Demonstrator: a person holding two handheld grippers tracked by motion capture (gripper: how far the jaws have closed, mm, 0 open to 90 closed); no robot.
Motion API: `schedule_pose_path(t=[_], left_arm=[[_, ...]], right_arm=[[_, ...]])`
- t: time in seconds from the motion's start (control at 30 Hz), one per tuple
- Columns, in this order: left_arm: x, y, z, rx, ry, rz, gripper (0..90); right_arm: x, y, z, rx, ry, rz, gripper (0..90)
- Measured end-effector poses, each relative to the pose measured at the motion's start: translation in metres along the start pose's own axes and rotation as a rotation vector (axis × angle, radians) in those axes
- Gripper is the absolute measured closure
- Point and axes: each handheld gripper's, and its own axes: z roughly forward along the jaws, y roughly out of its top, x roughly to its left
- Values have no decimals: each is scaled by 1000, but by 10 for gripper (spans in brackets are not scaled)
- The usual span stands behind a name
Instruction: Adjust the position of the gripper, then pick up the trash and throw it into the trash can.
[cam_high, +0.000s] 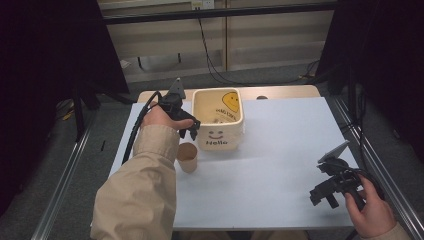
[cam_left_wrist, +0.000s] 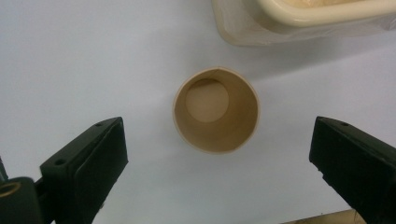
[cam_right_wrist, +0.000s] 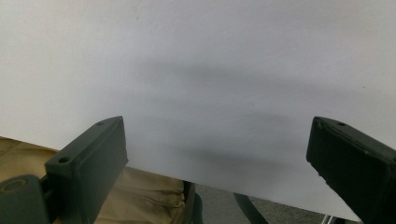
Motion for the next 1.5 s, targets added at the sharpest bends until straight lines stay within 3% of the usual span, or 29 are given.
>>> schedule_pose_path(t=[0.1,0.37,0.53,0.87,1.17,1.5], left_arm=[[2,-1,0,0,16,6,40],[1,-3,2,-19,5,-3,39],[0,-4,5,-11,7,16,38],[-2,-5,18,-8,8,3,38],[1,-6,34,3,30,25,38],[-1,-8,45,-3,30,18,35]], right_arm=[[2,1,0,4,4,-7,48],[3,3,-1,-4,9,-9,48],[3,3,-1,-2,7,-13,49],[2,3,-1,9,5,-7,47],[3,3,2,5,16,1,48],[3,2,1,5,7,3,49]])
